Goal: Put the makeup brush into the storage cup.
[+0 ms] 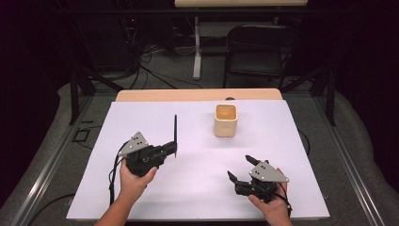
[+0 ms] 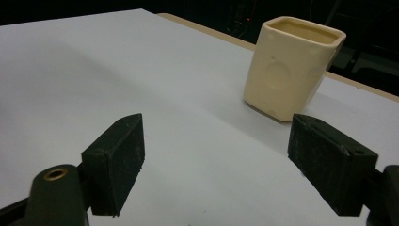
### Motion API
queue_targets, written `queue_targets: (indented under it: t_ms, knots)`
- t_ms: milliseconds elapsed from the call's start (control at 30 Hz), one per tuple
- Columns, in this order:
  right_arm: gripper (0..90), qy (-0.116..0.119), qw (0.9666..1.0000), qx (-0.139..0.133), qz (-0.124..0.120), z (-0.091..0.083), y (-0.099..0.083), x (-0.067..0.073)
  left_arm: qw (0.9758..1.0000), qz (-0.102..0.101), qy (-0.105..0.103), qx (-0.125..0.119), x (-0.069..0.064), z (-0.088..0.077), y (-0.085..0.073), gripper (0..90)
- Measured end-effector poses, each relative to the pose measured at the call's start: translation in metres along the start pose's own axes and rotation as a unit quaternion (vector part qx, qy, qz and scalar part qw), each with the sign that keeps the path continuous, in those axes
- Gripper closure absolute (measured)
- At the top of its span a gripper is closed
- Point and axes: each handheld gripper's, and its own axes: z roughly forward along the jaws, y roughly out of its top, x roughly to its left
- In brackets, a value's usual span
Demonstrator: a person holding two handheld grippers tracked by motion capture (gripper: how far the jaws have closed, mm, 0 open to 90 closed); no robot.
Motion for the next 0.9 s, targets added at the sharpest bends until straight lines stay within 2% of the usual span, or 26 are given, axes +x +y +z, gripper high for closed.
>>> queue_targets:
  t_ms: [67,167,300,333,400,500,767,900]
  knots:
    - [19.5,0.008,0.9999,0.003,0.006,-0.001,0.003,0.000,1.0000,0.000,-0.003,-0.001,-0.001,0.001,0.000,83.4]
    - [19.7,0.035,0.9993,0.003,0.011,-0.001,0.006,-0.001,1.0000,0.000,-0.006,0.001,-0.003,0.003,0.000,83.4]
    - [18.4,0.049,0.9987,-0.005,0.012,-0.001,0.013,-0.001,1.0000,0.002,-0.008,0.000,-0.006,0.004,0.001,83.4]
    - [16.4,0.047,0.9988,-0.008,0.016,-0.001,0.015,-0.001,0.9999,0.003,-0.016,0.000,-0.006,0.004,0.001,83.4]
    - [14.7,0.038,0.9990,-0.015,0.018,-0.003,0.019,-0.001,0.9999,0.005,-0.009,-0.001,-0.007,0.004,0.002,83.4]
    - [14.4,0.024,0.9991,-0.022,0.026,-0.006,0.026,-0.002,0.9999,0.006,-0.012,-0.003,-0.008,0.004,0.003,83.4]
    - [13.8,0.033,0.9988,-0.019,0.029,-0.003,0.042,-0.005,0.9998,0.014,-0.012,0.001,-0.012,0.006,0.007,83.4]
    - [10.9,0.049,0.9986,-0.013,0.018,0.001,0.047,-0.003,0.9998,0.017,-0.012,0.001,-0.013,0.008,0.010,83.4]
